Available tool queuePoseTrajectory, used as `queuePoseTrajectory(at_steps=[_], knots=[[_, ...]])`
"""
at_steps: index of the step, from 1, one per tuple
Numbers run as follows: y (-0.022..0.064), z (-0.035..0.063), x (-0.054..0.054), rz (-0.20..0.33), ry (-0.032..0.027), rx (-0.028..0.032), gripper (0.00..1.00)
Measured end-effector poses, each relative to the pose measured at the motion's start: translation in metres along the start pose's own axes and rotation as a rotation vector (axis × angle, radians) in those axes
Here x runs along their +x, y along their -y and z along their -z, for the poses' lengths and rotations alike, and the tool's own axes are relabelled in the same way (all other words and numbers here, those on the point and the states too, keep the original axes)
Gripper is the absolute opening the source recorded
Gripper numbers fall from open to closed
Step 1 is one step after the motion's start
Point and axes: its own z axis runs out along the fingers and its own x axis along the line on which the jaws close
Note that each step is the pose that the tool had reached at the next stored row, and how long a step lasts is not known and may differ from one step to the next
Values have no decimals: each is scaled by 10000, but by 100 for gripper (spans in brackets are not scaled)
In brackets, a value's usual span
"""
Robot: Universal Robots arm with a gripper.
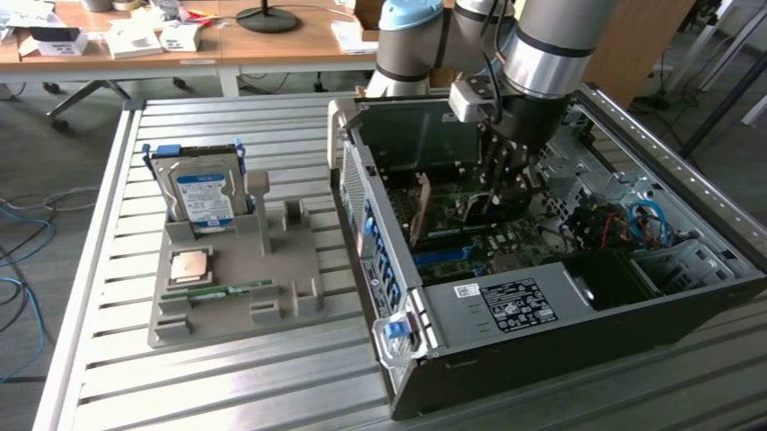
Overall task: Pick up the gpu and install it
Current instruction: 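Insert the gpu into the slot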
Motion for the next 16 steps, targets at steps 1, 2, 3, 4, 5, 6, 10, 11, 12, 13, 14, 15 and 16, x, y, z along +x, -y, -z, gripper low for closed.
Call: queuePoseTrajectory(at_steps=[1, 2, 3, 4, 5, 6, 10, 11, 12, 13, 14, 15, 16], knots=[[-4, 0, 3, 0, 1, 0, 26], [-10, 0, 6, -1, 4, 0, 26], [-23, -27, 8, 0, 5, 0, 26], [-25, -35, 8, 0, 5, 0, 26], [-27, -41, 8, 0, 6, -1, 26], [-27, -42, 8, 1, 5, -1, 26], [-27, -43, 8, -1, 5, -1, 26], [-27, -43, 8, 0, 6, 0, 26], [-27, -45, 8, 0, 6, 0, 26], [-27, -52, 7, -1, 12, 1, 26], [-27, -60, 7, 0, 9, 0, 26], [-27, -67, 8, 0, 6, -1, 26], [-28, -77, 7, -1, 7, 0, 26]])
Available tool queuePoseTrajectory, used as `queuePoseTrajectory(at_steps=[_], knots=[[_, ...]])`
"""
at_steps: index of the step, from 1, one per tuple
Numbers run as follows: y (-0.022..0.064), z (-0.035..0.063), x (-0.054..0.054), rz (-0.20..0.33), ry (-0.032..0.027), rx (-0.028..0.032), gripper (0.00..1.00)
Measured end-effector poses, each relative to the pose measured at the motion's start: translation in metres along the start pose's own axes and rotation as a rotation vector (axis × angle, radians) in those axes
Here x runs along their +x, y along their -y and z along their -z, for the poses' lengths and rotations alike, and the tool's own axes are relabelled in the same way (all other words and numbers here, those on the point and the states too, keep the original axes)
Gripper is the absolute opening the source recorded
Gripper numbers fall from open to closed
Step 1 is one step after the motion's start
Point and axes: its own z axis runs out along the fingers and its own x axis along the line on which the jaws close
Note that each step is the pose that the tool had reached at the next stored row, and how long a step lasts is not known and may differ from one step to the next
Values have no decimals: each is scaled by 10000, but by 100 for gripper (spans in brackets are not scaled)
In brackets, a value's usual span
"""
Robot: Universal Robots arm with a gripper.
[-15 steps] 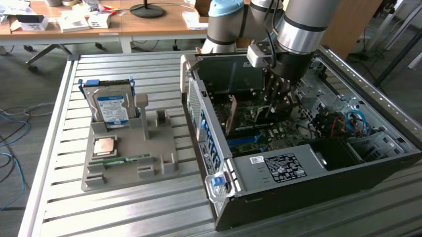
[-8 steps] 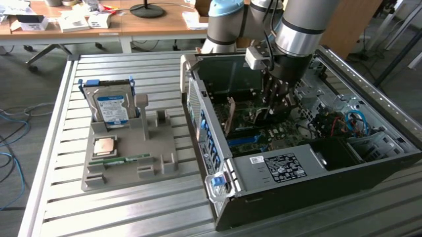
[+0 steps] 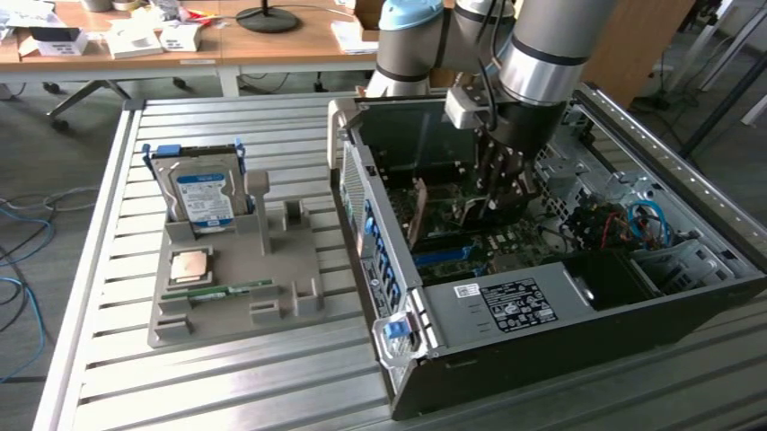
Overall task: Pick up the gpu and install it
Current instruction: 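Insert the gpu into the slot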
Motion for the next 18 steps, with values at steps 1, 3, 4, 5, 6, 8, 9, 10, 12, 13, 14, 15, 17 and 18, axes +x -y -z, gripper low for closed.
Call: queuePoseTrajectory(at_steps=[1, 3, 4, 5, 6, 8, 9, 10, 12, 13, 14, 15, 17, 18], knots=[[0, -9, 0, 0, 0, 0, 26], [-1, -25, 0, 0, -1, 0, 26], [-1, -33, 0, 0, -1, 0, 26], [-1, -39, 0, 0, -1, 0, 26], [-1, -43, 0, 0, -1, -1, 26], [-1, -44, 0, 0, -4, -1, 26], [-1, -44, 0, 0, -4, -1, 26], [-3, -46, 0, 0, -2, 0, 26], [-16, -47, 0, -1, 0, 0, 26], [-25, -48, 0, 0, 1, 1, 26], [-34, -48, 0, 0, 1, 0, 26], [-41, -48, 1, 0, 1, 0, 26], [-51, -48, 1, 0, -1, 0, 26], [-56, -49, 2, 0, 0, 0, 26]])
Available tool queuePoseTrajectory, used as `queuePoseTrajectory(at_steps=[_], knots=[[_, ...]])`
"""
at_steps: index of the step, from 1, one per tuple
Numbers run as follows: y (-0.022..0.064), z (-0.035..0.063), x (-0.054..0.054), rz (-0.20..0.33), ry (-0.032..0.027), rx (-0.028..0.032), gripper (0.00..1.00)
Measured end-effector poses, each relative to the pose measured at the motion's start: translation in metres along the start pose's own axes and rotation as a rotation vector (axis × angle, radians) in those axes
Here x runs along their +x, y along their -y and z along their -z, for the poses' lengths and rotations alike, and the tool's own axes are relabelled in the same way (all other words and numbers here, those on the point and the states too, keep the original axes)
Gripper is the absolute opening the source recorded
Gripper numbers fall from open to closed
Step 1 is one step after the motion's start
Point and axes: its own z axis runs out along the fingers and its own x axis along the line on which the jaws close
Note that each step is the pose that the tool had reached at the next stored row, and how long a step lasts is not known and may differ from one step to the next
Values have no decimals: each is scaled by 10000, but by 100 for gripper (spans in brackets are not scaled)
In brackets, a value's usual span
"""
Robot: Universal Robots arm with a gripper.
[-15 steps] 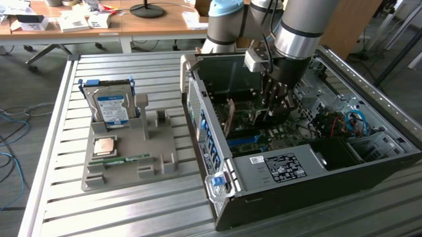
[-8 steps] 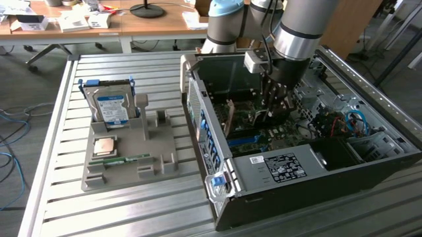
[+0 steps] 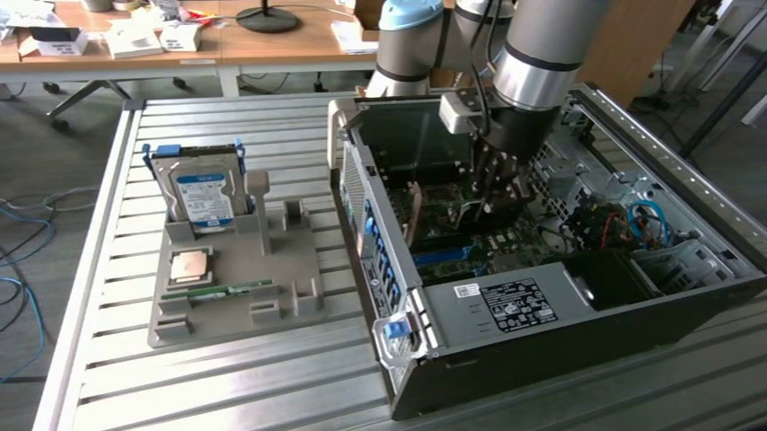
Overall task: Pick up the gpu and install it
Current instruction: 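Insert the gpu into the slot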
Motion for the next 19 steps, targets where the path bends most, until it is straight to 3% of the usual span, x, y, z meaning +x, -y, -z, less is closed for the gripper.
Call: queuePoseTrajectory(at_steps=[19], knots=[[-84, -12, 63, 0, 0, 9, 26]])
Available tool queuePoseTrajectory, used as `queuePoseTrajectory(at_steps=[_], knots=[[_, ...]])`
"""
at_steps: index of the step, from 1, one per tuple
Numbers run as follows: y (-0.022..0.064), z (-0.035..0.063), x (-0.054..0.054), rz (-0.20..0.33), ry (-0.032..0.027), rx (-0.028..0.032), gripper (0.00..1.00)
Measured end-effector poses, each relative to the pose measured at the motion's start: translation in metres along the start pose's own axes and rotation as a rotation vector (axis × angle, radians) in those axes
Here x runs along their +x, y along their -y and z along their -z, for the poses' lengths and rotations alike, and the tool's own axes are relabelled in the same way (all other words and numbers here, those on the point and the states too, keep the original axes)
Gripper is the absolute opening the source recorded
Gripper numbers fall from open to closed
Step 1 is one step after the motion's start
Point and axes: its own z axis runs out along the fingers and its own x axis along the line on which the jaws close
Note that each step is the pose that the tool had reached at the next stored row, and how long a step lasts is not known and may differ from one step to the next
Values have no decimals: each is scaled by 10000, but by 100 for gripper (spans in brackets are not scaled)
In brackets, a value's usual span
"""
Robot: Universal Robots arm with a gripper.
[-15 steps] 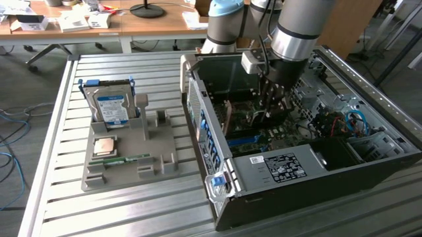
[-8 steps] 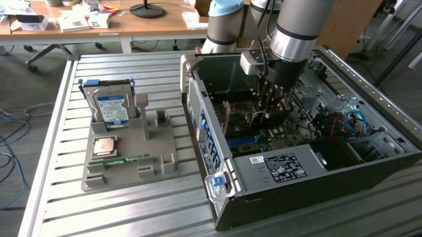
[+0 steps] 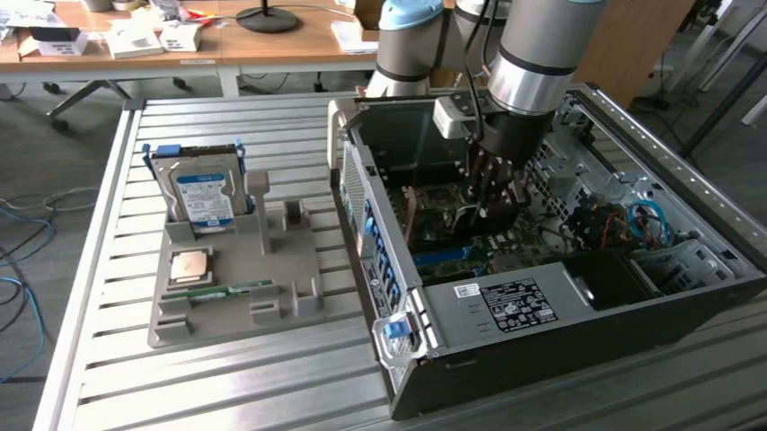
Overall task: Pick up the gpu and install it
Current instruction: 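Insert the gpu into the slot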
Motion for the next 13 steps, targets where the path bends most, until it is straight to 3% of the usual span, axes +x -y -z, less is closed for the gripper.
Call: queuePoseTrajectory(at_steps=[13], knots=[[-66, -28, 10, 0, 1, 0, 26]])
